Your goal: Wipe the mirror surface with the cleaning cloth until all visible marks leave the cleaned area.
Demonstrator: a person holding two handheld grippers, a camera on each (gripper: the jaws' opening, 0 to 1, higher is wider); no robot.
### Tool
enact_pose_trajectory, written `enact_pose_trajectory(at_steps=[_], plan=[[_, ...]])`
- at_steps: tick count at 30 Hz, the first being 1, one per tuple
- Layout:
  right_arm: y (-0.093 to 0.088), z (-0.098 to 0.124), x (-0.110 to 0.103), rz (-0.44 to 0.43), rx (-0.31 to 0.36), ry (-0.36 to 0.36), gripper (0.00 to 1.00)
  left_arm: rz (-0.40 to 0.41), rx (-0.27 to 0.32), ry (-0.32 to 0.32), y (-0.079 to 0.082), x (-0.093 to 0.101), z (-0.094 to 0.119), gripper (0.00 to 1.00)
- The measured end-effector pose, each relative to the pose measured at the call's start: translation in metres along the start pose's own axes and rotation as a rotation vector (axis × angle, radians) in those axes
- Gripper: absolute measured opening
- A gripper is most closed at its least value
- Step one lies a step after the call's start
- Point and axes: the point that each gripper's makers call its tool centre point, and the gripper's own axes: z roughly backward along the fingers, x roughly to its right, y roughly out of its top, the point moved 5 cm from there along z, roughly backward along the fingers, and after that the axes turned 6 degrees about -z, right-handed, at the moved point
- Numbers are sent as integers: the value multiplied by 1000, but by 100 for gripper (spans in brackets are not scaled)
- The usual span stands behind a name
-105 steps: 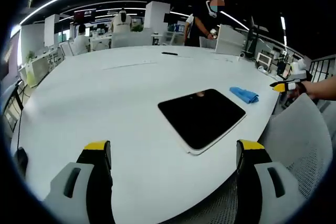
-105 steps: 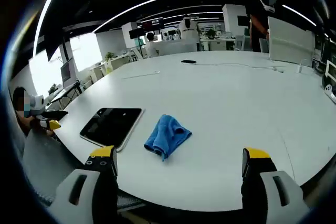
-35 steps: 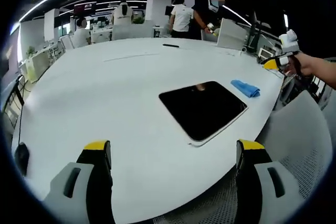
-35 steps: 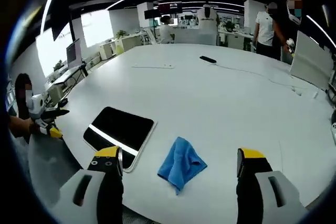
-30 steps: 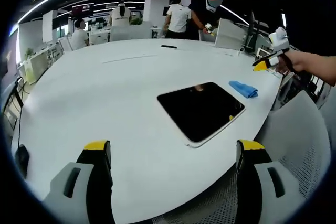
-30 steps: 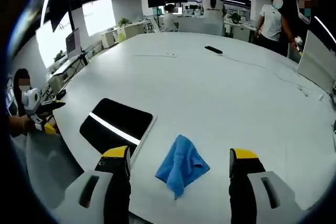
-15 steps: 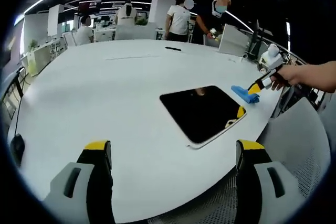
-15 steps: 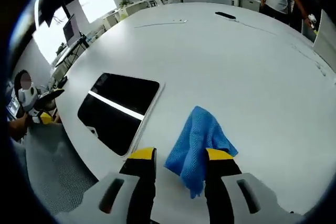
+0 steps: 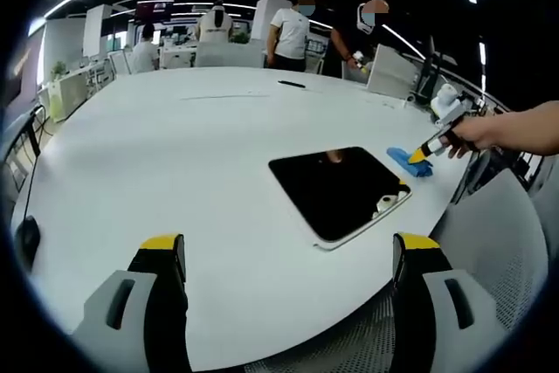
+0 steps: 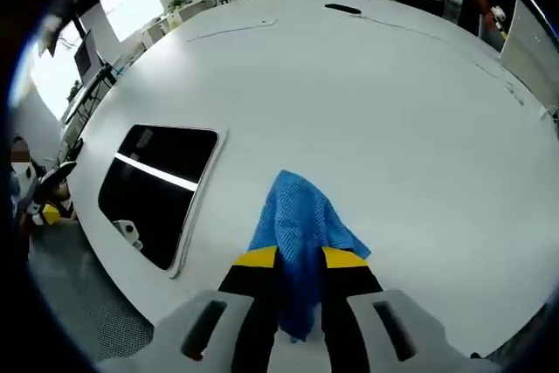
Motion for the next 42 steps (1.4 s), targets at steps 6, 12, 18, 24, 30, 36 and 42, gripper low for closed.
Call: enact_pose_trajectory(at_steps=[6,12,18,24,30,36,42], plan=[[0,-3,-9,142,-35,-78,6,4,1,5,0,-1,1,98],[2,-6,-13,135,-75,-109,1,4,-6,10,-1,-1,1,98],[3,-5,-8,-31,-80,-46,1,-15,-8,6,1,1,2,99],[10,-5,-6,-83,-86,-19,0,-42,7,-22,8,7,4,99],[40,16,-15,-107,-31,17,0,-49,6,-24,6,7,2,99],[67,20,-41,-90,-22,52,0,-9,23,-5,4,2,3,99],[85,7,-74,-92,-12,86,1,-18,32,-6,10,3,6,99]])
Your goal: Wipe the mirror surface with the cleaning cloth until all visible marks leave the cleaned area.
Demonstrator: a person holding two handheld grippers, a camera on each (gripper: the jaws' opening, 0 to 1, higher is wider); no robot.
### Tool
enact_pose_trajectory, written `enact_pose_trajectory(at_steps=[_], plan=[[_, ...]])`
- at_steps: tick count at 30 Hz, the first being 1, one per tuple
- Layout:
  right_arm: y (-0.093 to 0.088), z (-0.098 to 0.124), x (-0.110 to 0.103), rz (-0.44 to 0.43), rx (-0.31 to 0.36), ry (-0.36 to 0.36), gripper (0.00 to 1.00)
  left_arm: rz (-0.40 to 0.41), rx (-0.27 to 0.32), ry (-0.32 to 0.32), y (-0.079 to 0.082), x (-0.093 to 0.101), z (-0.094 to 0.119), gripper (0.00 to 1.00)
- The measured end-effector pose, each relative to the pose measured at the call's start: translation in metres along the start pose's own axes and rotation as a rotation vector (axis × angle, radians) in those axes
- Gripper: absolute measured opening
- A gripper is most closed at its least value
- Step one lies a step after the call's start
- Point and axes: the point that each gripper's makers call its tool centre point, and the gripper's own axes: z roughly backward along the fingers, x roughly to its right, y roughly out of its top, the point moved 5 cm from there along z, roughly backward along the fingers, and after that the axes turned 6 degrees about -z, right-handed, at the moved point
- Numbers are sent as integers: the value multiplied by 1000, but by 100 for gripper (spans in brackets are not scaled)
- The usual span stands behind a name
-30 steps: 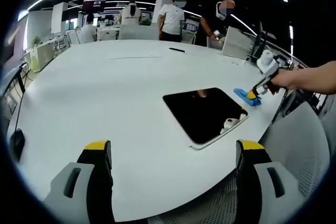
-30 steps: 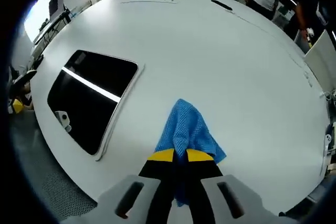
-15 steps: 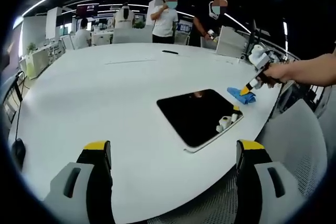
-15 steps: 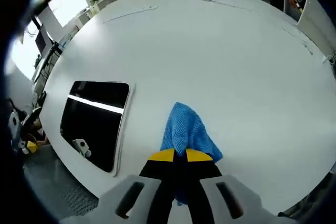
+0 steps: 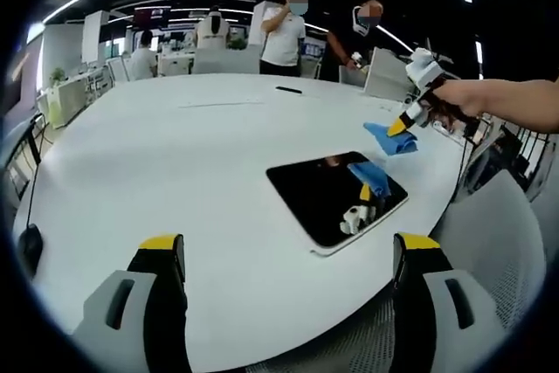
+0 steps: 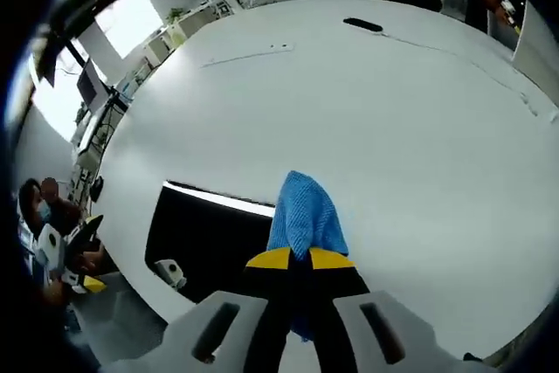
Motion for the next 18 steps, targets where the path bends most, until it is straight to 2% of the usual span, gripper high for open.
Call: enact_pose_trajectory(at_steps=[4,8,10,12,16,18], plan=[[0,-18,-18,9,-25,3,1,-2,7,-14,2,3,1,99],[-8,-34,-28,0,-55,4,0,-22,-10,-21,-1,7,0,99],[-13,-41,-29,-6,-75,3,0,-33,-29,-8,-7,4,-4,99],[-19,-45,-30,-15,-88,0,0,-3,-38,-14,-10,3,-5,99],[-24,-53,-31,-20,-95,-2,0,-23,-44,-3,-7,3,-2,99],[-22,-54,-32,-19,-93,-9,0,-10,-24,-9,-2,5,-1,99]])
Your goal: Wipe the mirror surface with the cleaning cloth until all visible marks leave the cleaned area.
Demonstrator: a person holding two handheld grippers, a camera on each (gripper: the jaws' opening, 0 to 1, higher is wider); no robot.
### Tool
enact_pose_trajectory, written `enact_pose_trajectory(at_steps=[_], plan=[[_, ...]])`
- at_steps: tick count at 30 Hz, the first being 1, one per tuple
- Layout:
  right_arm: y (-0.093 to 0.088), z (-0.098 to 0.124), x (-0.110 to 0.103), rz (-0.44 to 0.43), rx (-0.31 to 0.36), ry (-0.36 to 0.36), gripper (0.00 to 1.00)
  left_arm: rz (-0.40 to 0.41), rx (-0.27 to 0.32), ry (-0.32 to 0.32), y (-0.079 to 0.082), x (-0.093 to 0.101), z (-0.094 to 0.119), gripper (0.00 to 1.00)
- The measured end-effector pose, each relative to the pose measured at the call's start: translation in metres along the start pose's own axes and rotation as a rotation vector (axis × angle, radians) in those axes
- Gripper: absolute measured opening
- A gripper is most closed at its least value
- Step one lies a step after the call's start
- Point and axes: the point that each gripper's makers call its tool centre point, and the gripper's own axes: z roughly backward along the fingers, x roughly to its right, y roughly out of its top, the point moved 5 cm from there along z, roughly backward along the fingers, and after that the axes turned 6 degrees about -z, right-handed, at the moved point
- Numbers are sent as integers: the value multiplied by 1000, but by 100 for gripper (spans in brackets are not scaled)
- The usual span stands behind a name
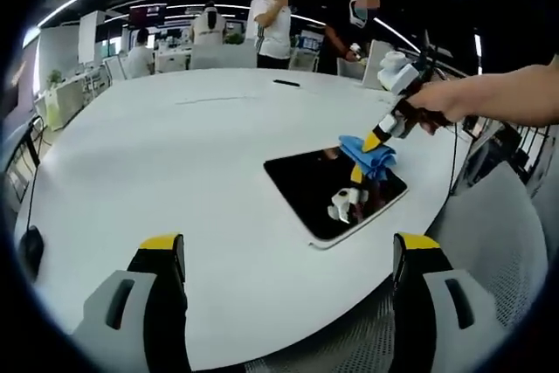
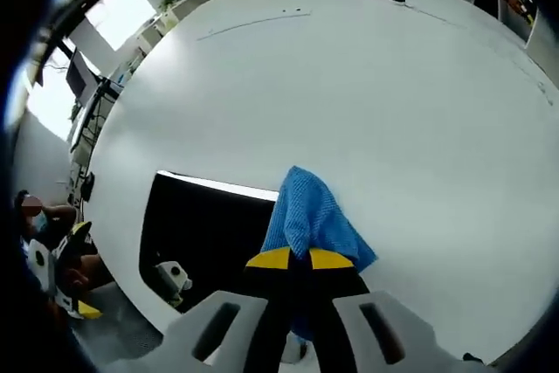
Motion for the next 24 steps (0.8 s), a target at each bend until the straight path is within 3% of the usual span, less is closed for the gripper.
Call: enact_pose_trajectory(at_steps=[10,13,20,24], plan=[[2,-1,-11,49,-8,-31,0,50,40,-59,7,10,-5,99],[2,-1,-18,60,-11,-35,0,24,29,-28,2,6,-6,99],[5,-5,-36,80,-23,-32,0,-22,6,-34,-4,5,-10,98],[7,-7,-47,95,-29,-31,0,-5,7,-29,-5,2,-9,97]])
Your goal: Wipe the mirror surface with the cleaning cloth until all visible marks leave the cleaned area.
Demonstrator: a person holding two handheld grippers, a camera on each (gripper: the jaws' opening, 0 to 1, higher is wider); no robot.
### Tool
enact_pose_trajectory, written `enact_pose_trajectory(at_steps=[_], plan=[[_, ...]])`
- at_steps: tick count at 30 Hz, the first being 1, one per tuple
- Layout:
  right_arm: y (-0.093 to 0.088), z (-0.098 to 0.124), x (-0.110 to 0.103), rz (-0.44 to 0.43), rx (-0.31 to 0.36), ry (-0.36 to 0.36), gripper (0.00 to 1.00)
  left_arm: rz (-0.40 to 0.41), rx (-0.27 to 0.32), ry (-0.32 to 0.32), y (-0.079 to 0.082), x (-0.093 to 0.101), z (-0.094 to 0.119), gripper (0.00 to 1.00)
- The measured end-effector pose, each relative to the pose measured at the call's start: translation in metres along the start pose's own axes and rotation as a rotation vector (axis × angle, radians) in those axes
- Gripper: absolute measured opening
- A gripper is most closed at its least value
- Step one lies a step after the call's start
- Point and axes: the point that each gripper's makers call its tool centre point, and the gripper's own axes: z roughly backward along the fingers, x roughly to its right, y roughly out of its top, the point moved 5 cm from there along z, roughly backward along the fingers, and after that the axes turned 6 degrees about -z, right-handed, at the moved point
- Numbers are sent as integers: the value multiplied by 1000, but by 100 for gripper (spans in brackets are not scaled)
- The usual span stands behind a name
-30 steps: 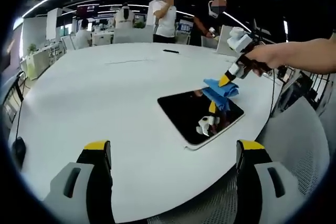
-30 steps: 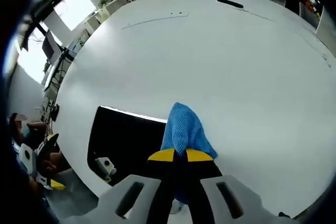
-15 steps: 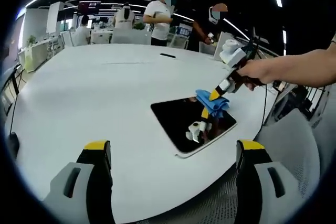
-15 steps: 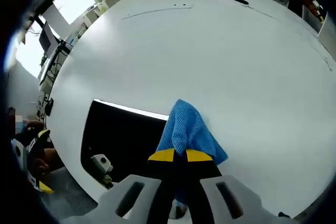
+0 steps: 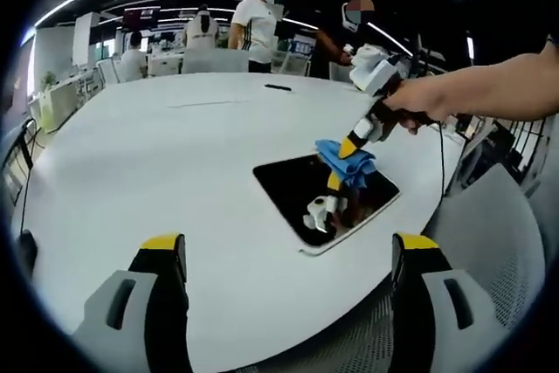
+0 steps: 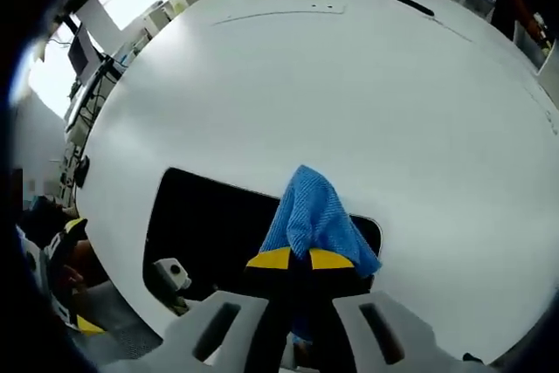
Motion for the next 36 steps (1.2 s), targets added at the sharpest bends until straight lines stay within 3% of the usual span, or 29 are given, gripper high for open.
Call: enact_pose_trajectory(at_steps=[24,36], plan=[[21,-26,-67,90,-15,54,0,-20,-19,8,-3,-1,-1,99],[18,-27,-112,185,-16,73,0,-29,-26,8,-5,-2,-2,99]])
